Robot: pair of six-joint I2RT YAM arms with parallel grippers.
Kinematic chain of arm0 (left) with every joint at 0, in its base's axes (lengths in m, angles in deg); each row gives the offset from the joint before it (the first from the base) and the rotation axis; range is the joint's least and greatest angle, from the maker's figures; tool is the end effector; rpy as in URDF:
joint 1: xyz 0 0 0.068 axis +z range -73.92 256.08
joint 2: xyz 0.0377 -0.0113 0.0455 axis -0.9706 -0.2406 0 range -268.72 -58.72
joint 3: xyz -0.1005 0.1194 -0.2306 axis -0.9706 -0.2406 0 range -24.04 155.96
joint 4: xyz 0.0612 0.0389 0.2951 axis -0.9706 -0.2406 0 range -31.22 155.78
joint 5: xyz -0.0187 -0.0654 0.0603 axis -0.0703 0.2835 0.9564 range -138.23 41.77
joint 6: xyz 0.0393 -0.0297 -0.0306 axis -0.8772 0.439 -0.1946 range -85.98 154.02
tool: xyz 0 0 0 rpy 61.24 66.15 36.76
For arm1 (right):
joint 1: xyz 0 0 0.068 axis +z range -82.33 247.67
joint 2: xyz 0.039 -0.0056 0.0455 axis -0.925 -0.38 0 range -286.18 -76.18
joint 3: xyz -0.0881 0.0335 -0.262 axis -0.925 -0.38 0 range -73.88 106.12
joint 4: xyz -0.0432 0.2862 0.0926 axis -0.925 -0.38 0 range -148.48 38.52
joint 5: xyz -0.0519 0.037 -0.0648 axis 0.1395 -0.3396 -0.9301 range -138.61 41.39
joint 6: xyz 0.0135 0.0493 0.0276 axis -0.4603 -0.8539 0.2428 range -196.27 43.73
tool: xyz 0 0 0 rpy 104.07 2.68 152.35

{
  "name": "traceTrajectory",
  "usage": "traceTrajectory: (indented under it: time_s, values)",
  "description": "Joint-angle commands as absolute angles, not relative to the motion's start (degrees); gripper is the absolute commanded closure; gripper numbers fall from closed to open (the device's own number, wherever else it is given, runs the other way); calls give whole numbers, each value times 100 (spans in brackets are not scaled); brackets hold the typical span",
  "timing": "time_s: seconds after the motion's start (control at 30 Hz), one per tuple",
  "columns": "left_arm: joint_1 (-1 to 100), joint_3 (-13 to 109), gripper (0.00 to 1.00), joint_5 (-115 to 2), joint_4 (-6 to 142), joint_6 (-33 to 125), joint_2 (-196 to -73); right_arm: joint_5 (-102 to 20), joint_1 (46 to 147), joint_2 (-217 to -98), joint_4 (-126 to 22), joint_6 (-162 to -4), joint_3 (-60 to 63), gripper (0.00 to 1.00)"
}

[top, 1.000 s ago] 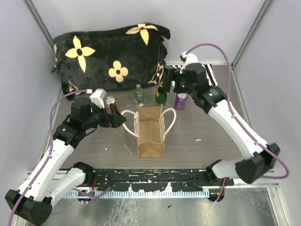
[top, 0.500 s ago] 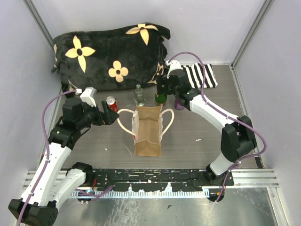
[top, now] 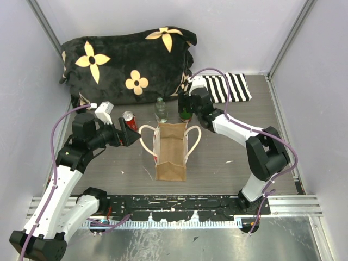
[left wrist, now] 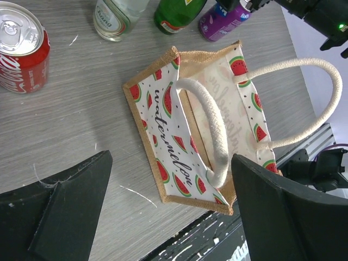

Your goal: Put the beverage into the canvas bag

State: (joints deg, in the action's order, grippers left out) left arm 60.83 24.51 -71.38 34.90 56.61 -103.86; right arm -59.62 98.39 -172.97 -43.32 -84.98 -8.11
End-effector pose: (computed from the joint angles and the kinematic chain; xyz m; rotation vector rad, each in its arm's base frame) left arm 0.2032 -0.0724 0.3301 0.1258 2.1062 -0.8180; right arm 0.3797 0.2165 0.2389 -0.2521 1.9551 0.2620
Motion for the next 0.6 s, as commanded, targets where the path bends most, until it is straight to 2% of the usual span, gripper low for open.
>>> traceTrajectory:
  time_s: [0.0,0.17,0.33,0.47,0.57]
  values:
    - [6106,2456,2,-7338,3420,5656,-10311,-6325,9946,-17365,-3334,-8331,-779,17]
    - [6112,2408,2,-7376,3447,5653,-10310,-6472,9970,-17579,-3097,-8261,-728,23]
    - [6107,2353,2,-7405,3513,5667,-10311,-6529,9975,-17782,-3155,-8234,-593,34]
    - [6108,2308,2,-7402,3562,5691,-10310,-6621,9972,-17826,-3132,-8209,-581,49]
    - [6106,2265,2,-7411,3601,5704,-10319,-6650,9975,-17839,-3125,-8210,-567,65]
